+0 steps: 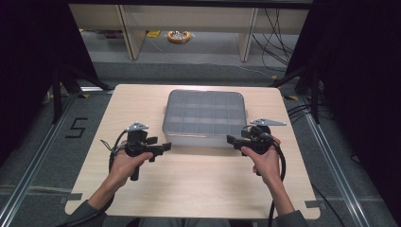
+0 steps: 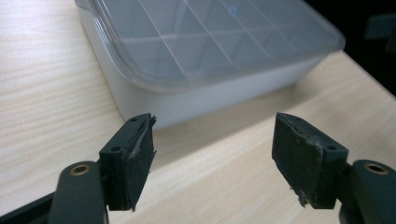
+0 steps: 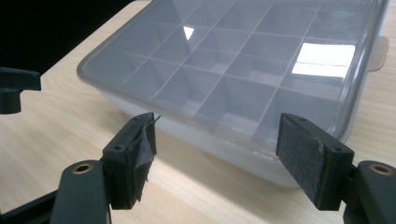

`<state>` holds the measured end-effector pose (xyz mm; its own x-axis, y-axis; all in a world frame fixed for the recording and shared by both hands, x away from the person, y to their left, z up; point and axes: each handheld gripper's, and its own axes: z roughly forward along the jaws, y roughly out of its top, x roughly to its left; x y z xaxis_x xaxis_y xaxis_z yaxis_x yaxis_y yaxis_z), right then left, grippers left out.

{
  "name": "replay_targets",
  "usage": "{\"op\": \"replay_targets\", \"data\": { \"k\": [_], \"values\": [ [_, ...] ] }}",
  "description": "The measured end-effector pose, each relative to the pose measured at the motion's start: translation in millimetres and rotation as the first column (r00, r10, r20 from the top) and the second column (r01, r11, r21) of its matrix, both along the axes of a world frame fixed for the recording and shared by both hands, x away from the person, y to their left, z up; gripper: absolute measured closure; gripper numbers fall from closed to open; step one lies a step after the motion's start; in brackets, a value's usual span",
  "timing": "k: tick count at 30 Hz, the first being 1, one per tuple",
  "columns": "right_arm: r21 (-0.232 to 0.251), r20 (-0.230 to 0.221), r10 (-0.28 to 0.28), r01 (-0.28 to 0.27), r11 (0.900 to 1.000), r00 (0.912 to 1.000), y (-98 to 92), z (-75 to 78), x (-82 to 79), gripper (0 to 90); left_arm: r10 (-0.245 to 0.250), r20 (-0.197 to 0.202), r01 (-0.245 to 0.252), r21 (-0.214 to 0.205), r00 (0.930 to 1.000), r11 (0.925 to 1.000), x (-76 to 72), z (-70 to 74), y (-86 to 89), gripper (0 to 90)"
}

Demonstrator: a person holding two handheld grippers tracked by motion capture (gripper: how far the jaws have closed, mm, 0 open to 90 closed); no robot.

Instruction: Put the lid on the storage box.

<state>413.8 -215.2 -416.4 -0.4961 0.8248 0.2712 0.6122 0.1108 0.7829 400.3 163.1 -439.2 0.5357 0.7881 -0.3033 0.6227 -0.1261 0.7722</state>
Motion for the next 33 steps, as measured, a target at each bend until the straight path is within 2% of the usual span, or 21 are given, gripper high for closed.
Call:
{"op": "replay_targets", "data": {
  "k": [2, 4, 5, 6, 7, 10, 11, 12, 13, 15, 18, 21, 24, 25, 27, 28, 29, 30, 31, 32, 33],
  "values": [
    [-0.035, 0.006, -0.016, 0.017, 0.9993, 0.9998, 4.0, -0.7, -4.4, 28.8, -0.016, 0.013, 0.016, 0.025, 0.9998, 0.9996, -5.6, -3.3, -3.1, 28.7],
    [-0.005, -0.005, -0.005, 0.005, 1.0000, 1.0000, 4.1, -1.2, -7.6, 28.8, -0.032, 0.013, 0.032, 0.037, 0.9994, 0.9988, -9.6, -6.5, -5.2, 28.3],
    [-0.016, 0.006, 0.010, -0.010, 0.9998, 0.9999, 2.6, -3.0, -7.0, 28.9, -0.033, 0.017, 0.032, 0.037, 0.9993, 0.9988, -11.1, -8.3, -7.2, 28.0],
    [-0.004, 0.001, 0.021, -0.021, 0.9998, 0.9998, 2.8, -3.5, -8.8, 28.9, -0.052, 0.020, 0.051, 0.065, 0.9985, 0.9966, -12.6, -9.4, -6.7, 27.9],
    [-0.009, 0.006, 0.016, -0.016, 0.9998, 0.9998, 3.3, -4.6, -10.3, 28.8, -0.053, 0.017, 0.051, 0.072, 0.9985, 0.9961, -14.5, -11.2, -8.0, 27.9],
    [-0.017, -0.003, 0.028, -0.028, 0.9994, 0.9996, 2.8, -7.3, -15.2, 28.7, -0.057, 0.026, 0.055, 0.071, 0.9980, 0.9960, -19.9, -16.0, -11.2, 27.6],
    [-0.036, -0.001, 0.023, -0.023, 0.9991, 0.9997, 3.3, -8.3, -16.8, 28.7, -0.075, 0.024, 0.073, 0.084, 0.9969, 0.9938, -22.3, -17.7, -11.1, 27.5],
    [-0.014, -0.026, 0.017, -0.018, 0.9997, 0.9995, 5.6, -8.7, -20.6, 28.7, -0.075, 0.024, 0.072, 0.077, 0.9969, 0.9944, -24.0, -19.3, -11.9, 27.3],
    [-0.040, 0.003, 0.033, -0.033, 0.9987, 0.9994, 3.2, -10.1, -19.4, 28.7, -0.075, 0.023, 0.073, 0.071, 0.9969, 0.9948, -26.6, -21.2, -12.8, 27.2],
    [-0.038, -0.004, 0.039, -0.040, 0.9985, 0.9992, 4.3, -11.8, -22.2, 28.4, -0.088, 0.027, 0.085, 0.087, 0.9957, 0.9925, -31.6, -23.9, -13.0, 27.1],
    [-0.042, -0.019, 0.056, -0.057, 0.9975, 0.9982, 7.5, -15.9, -27.7, 27.4, -0.095, 0.029, 0.092, 0.076, 0.9951, 0.9928, -40.3, -28.6, -15.2, 26.7],
    [-0.040, -0.034, 0.077, -0.078, 0.9961, 0.9965, 10.5, -18.4, -32.9, 26.1, -0.128, 0.030, 0.124, 0.106, 0.9913, 0.9866, -50.3, -33.8, -13.9, 26.1],
    [-0.039, -0.024, 0.098, -0.099, 0.9943, 0.9949, 12.5, -22.5, -38.3, 22.7, -0.142, 0.037, 0.136, 0.129, 0.9892, 0.9824, -62.3, -38.6, -10.0, 25.5],
    [-0.032, -0.037, 0.101, -0.102, 0.9942, 0.9942, 14.4, -25.5, -42.6, 21.4, -0.124, 0.046, 0.118, 0.115, 0.9912, 0.9863, -65.1, -40.4, -11.6, 25.2],
    [-0.027, -0.044, 0.101, -0.102, 0.9944, 0.9939, 15.9, -27.3, -46.0, 20.1, -0.151, 0.035, 0.145, 0.137, 0.9878, 0.9798, -68.6, -41.7, -9.3, 24.9],
    [-0.033, -0.048, 0.107, -0.109, 0.9935, 0.9931, 16.1, -28.5, -48.3, 20.0, -0.148, 0.036, 0.142, 0.135, 0.9883, 0.9805, -71.7, -42.7, -9.5, 24.5],
    [-0.042, -0.029, 0.128, -0.130, 0.9907, 0.9913, 15.2, -31.3, -49.2, 20.0, -0.156, 0.040, 0.150, 0.132, 0.9869, 0.9799, -73.1, -43.3, -8.8, 23.6],
    [-0.047, -0.032, 0.130, -0.131, 0.9902, 0.9911, 15.3, -31.8, -51.1, 20.0, -0.139, 0.046, 0.134, 0.110, 0.9892, 0.9849, -76.5, -44.7, -9.7, 23.3],
    [-0.034, -0.052, 0.118, -0.120, 0.9922, 0.9916, 16.8, -32.9, -55.6, 20.0, -0.153, 0.047, 0.146, 0.116, 0.9872, 0.9824, -77.6, -45.6, -8.2, 22.9],
    [-0.041, -0.041, 0.131, -0.133, 0.9903, 0.9905, 15.4, -34.5, -55.5, 20.1, -0.162, 0.040, 0.156, 0.129, 0.9859, 0.9793, -79.7, -47.0, -6.8, 22.2],
    [-0.024, -0.071, 0.115, -0.117, 0.9929, 0.9908, 16.9, -34.6, -60.2, 20.3, -0.163, 0.040, 0.157, 0.122, 0.9858, 0.9799, -82.0, -49.6, -7.2, 21.3]
  ]
}}
